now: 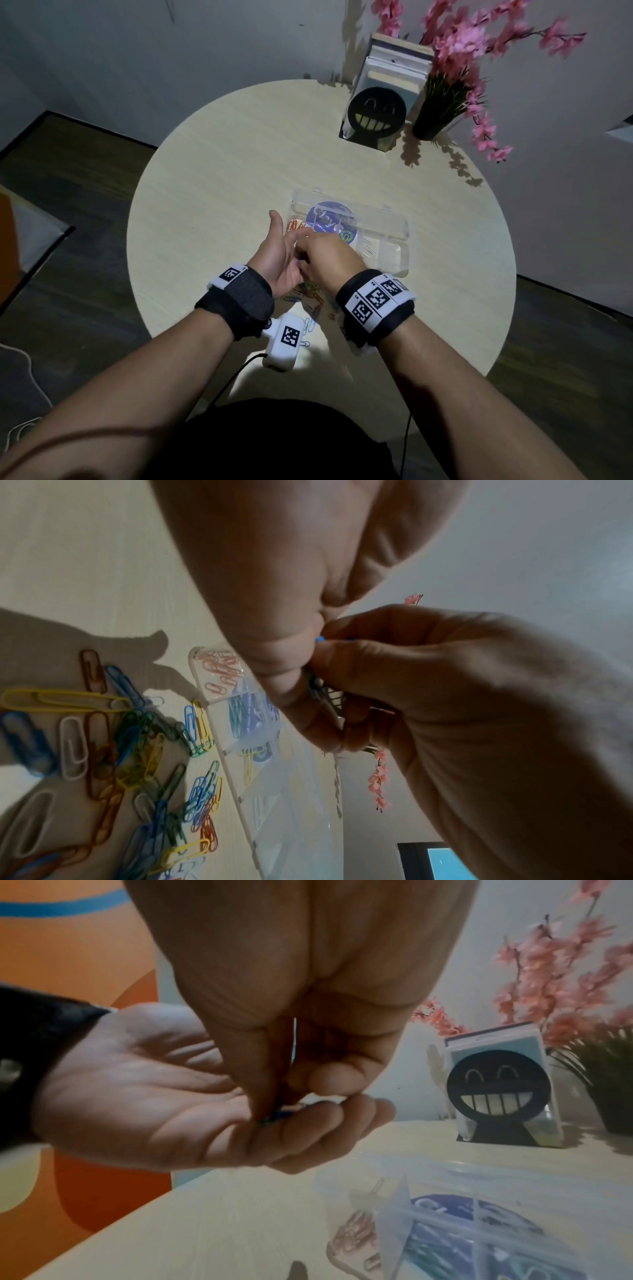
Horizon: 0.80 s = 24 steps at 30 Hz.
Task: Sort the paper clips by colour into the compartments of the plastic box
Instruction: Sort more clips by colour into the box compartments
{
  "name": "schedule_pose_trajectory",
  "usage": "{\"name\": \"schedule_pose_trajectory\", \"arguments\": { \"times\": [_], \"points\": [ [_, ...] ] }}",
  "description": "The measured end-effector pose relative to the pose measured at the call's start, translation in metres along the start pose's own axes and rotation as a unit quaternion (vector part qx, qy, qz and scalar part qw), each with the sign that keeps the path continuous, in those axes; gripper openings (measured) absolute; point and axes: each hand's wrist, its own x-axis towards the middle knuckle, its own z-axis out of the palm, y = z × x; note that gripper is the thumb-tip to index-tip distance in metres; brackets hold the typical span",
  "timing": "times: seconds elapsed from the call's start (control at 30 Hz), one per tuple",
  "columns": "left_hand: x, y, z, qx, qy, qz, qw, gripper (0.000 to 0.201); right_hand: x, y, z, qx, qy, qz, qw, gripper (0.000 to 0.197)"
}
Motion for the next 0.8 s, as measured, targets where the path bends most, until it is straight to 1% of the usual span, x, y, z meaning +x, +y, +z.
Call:
{"name": "schedule_pose_trajectory", "arguments": {
  "times": [0.07,0.1,0.17,0.2,0.27,0.3,0.33,0.37,0.4,0.47,0.57,0.63,0.7,0.8],
  "points": [
    [0.0,0.0,0.001,-0.003,0.007,0.0,1.0,0.087,-0.002,-0.001,-0.002,-0.024,0.008,-0.03,0.999,0.027],
    [-0.001,0.0,0.001,-0.002,0.008,-0.001,1.0,0.087,-0.004,0.0,-0.002,-0.011,0.022,-0.052,0.998,0.029],
    [-0.004,0.001,0.002,0.003,-0.008,-0.004,1.0,0.088,-0.01,0.003,-0.002,0.062,0.04,-0.084,0.994,0.029],
    [-0.005,0.0,0.001,0.004,-0.024,-0.006,1.0,0.089,-0.011,0.005,-0.003,0.109,0.05,-0.084,0.989,0.025],
    [-0.005,-0.001,0.0,0.006,-0.04,-0.01,0.999,0.091,-0.014,0.008,-0.006,0.205,0.077,-0.051,0.974,0.012],
    [-0.004,-0.001,-0.001,0.01,-0.033,-0.01,0.999,0.091,-0.013,0.011,-0.008,0.264,0.096,-0.025,0.959,0.007],
    [-0.003,-0.001,-0.002,0.014,-0.023,-0.01,1.0,0.09,-0.013,0.016,-0.011,0.317,0.117,0.004,0.941,0.009],
    [-0.002,-0.001,-0.003,0.021,-0.012,-0.01,1.0,0.088,-0.011,0.024,-0.014,0.351,0.138,0.033,0.926,0.017],
    [0.0,-0.001,-0.003,0.026,-0.006,-0.012,1.0,0.087,-0.01,0.035,-0.016,0.365,0.157,0.06,0.916,0.022],
    [0.003,-0.001,-0.003,0.03,-0.002,-0.014,0.999,0.085,-0.007,0.062,-0.019,0.359,0.187,0.114,0.907,0.025],
    [0.008,-0.002,-0.001,0.024,-0.006,-0.017,1.0,0.081,-0.007,0.108,-0.018,0.294,0.207,0.202,0.911,0.017],
    [0.01,-0.004,0.002,0.016,-0.013,-0.021,1.0,0.079,-0.01,0.135,-0.015,0.246,0.191,0.261,0.914,0.008],
    [0.011,-0.005,0.005,0.006,-0.02,-0.027,0.999,0.077,-0.013,0.154,-0.009,0.207,0.166,0.311,0.913,0.012],
    [0.013,-0.006,0.008,-0.001,-0.031,-0.035,0.999,0.071,-0.011,0.165,-0.003,0.185,0.125,0.34,0.913,0.015]
  ]
}}
